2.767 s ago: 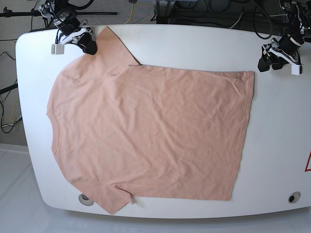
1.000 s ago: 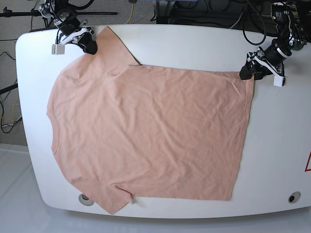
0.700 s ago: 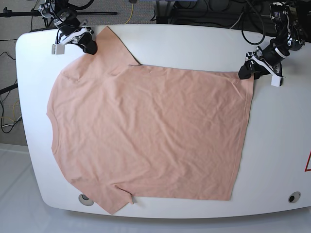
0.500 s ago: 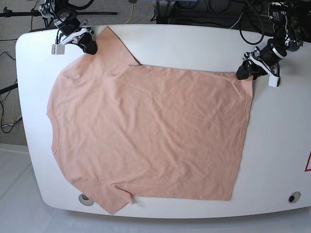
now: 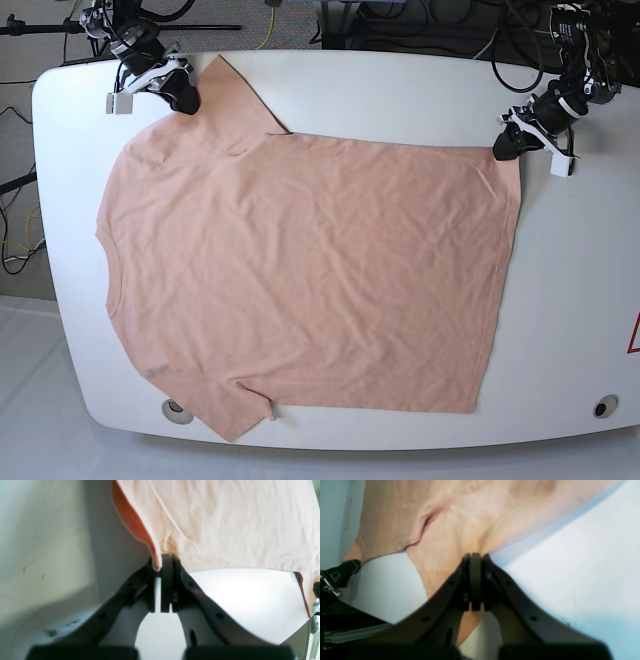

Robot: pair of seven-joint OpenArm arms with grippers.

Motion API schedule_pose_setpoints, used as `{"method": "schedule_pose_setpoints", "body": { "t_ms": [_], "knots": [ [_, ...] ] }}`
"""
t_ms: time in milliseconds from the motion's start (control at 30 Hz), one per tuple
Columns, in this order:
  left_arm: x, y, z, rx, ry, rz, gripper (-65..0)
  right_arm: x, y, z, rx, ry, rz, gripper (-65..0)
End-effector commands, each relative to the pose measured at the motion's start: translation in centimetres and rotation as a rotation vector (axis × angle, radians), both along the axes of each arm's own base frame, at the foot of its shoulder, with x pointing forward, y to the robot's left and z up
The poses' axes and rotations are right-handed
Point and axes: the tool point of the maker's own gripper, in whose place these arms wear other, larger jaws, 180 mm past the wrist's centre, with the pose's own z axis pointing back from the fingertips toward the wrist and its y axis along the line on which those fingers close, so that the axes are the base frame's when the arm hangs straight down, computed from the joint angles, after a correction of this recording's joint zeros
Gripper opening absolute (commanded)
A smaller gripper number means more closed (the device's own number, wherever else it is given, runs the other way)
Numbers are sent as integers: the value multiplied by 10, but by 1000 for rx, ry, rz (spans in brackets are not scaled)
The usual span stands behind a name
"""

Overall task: Fold the T-shirt properly
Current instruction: 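Close both grippers on the shirt's shoulder edge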

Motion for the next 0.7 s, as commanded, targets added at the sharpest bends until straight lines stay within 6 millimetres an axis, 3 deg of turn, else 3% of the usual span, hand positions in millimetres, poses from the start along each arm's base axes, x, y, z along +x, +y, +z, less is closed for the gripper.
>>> {"method": "schedule_pose_setpoints", "body": {
  "t_ms": [0,667],
  "knots": [
    [-4,10,-2,35,27,3,-650,0,-5,2,-19,0,-3,-650],
    [-8,0,-4,6,28,-21,-650,-8,-6,1,-26,19,9,-650]
  ]
}}
